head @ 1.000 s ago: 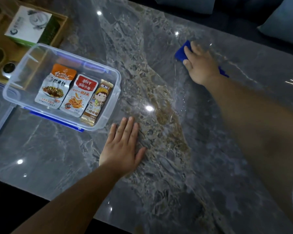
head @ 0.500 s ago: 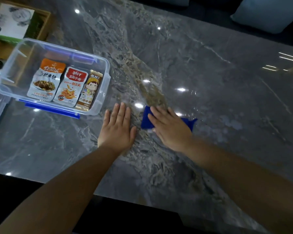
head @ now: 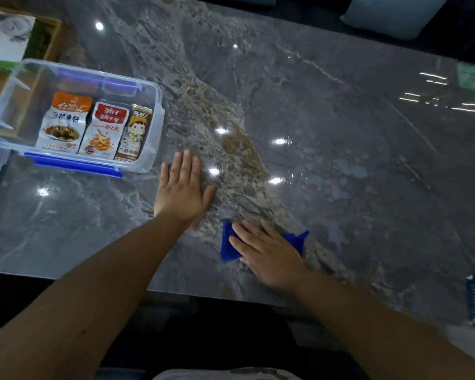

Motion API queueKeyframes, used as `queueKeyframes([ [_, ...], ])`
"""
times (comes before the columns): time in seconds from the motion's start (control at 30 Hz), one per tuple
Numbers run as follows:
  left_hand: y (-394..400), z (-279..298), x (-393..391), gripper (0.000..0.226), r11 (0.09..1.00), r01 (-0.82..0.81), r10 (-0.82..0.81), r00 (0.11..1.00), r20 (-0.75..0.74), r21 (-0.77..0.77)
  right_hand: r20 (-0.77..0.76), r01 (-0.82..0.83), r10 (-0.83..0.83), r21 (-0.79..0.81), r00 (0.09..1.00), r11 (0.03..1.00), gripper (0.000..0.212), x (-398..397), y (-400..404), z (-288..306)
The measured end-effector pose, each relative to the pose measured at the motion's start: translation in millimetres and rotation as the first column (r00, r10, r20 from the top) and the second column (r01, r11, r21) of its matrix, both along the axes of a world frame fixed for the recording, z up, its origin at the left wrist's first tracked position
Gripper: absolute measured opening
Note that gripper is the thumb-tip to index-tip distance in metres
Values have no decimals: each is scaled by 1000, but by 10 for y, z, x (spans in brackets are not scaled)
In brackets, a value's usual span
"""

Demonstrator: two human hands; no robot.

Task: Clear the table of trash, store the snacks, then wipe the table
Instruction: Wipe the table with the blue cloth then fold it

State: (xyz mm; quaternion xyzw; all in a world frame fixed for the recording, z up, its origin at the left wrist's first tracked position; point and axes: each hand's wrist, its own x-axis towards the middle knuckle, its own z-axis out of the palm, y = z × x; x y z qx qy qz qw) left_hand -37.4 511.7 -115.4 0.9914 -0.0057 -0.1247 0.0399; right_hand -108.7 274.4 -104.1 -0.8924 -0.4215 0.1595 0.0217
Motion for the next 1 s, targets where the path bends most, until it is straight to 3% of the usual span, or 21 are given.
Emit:
queueKeyframes([
  [0.1, 18, 20, 11, 80, 999, -16, 16, 1000, 0, -49, -107, 86, -74, 106, 992, 991, 42, 17, -1, 72],
  [0.23, 15, 56, 14, 78, 988, -64, 68, 998, 20, -138, -353, 306, -193, 300, 915, 903, 37, 96, -42, 162],
  [0.37, -135, 128, 55, 75, 981, -121, 128, 991, 38, -154, -631, 586, -290, 328, 720, 741, 32, 244, -128, 300],
  [0.43, -296, 170, 113, 74, 975, -132, 144, 988, 55, -178, -754, 766, -352, 298, 555, 569, 23, 356, -191, 381],
  [0.53, -630, 200, 262, 73, 977, -114, 127, 990, 62, -183, -954, 973, -220, 172, 204, 154, 24, 600, -349, 534],
  [0.57, -745, 190, 315, 73, 981, -100, 111, 992, 58, -169, -976, 990, -165, 132, 139, 52, 24, 721, -437, 576],
  [0.63, -930, 143, 399, 73, 988, -82, 88, 995, 41, -132, -986, 994, -145, 96, 87, -52, 22, 1042, -650, 665],
  [0.77, -1046, 6, 451, 75, 994, -100, 103, 993, 52, -52, -927, 973, -322, 224, 194, -57, 22, 1872, -1023, 779],
  [0.83, -1039, -42, 447, 75, 994, -106, 107, 991, 78, -26, -854, 947, -430, 322, 292, 3, 24, 2373, -1126, 773],
  [0.9, -1038, -67, 451, 75, 994, -103, 104, 990, 90, -18, -717, 900, -556, 408, 420, 153, 24, 2882, -1186, 705],
  [1.0, -1045, -78, 462, 74, 994, -111, 112, 989, 98, -15, -394, 763, -666, 462, 634, 453, 36, 3533, -1180, 556],
])
